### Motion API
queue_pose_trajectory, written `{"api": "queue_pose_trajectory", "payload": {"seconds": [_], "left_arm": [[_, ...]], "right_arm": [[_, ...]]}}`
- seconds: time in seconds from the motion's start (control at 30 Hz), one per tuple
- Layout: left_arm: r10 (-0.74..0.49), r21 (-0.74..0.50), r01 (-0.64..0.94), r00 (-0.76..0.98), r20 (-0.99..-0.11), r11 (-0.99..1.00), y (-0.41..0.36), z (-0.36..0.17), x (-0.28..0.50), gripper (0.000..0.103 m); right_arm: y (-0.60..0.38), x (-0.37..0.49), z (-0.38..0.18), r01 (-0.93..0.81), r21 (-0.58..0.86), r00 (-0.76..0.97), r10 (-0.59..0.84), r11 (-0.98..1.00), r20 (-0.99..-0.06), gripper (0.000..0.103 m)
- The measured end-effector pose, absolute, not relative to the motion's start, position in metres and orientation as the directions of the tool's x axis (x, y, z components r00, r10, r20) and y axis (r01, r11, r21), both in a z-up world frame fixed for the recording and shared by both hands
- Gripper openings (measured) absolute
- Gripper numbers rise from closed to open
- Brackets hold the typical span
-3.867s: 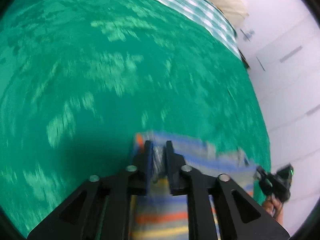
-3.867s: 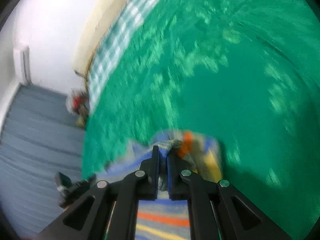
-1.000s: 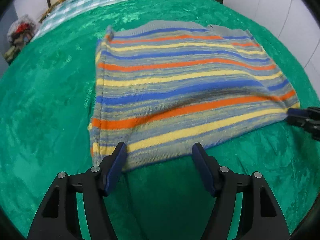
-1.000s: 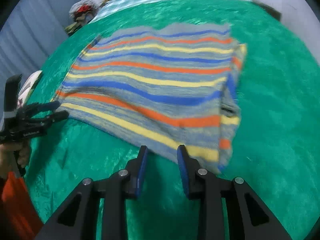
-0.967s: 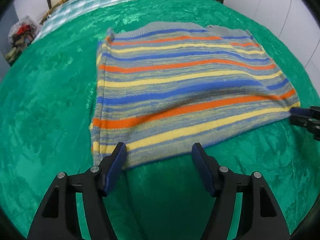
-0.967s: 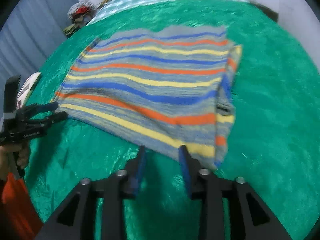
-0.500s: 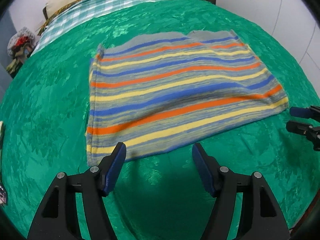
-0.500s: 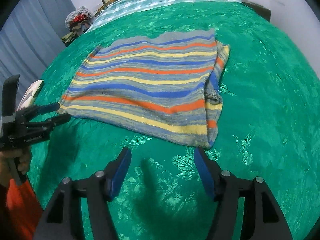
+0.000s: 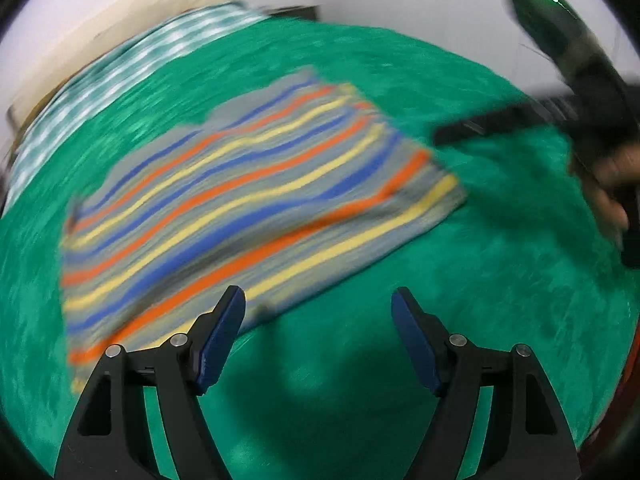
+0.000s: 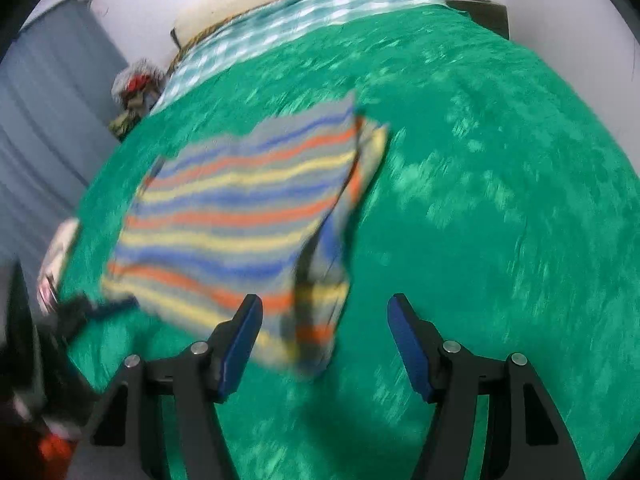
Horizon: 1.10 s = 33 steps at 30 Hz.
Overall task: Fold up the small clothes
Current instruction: 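Grasp the sweater edge with both grippers and fold it over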
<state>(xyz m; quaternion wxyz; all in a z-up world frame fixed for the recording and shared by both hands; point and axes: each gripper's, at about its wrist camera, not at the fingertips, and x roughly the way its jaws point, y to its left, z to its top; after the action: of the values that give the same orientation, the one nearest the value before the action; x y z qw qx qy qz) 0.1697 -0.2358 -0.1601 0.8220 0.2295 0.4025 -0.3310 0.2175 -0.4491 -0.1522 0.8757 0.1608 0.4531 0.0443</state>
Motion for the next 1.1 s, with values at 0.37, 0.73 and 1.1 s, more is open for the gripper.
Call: {"api": "queue_pose_trajectory", "payload": {"seconds": [0.37, 0.73, 1.1], "left_arm": [[-0.447, 0.057, 0.814, 0.375, -0.812, 0.579, -0.334, -0.192, 0.183, 0.055], [-0.517, -0.139, 0.669, 0.409, -0.752, 0.731, -0.269, -0.149, 0.201, 0.006], [-0.48, -0.4, 0.264, 0.5, -0.721, 0.877, -0.083, -0.135, 0.235, 0.007]], "right_arm": [[-0.501, 0.338, -0.187, 0.101, 0.531, 0.518, 0.411, 0.842, -0.75, 0.065], [-0.461, 0.383, -0.152, 0.111, 0.53, 0.599, 0.369, 0.841, -0.71, 0.011], [-0.267, 0.435, -0.101, -0.174, 0.511, 0.523, 0.519, 0.842, -0.677, 0.011]]}}
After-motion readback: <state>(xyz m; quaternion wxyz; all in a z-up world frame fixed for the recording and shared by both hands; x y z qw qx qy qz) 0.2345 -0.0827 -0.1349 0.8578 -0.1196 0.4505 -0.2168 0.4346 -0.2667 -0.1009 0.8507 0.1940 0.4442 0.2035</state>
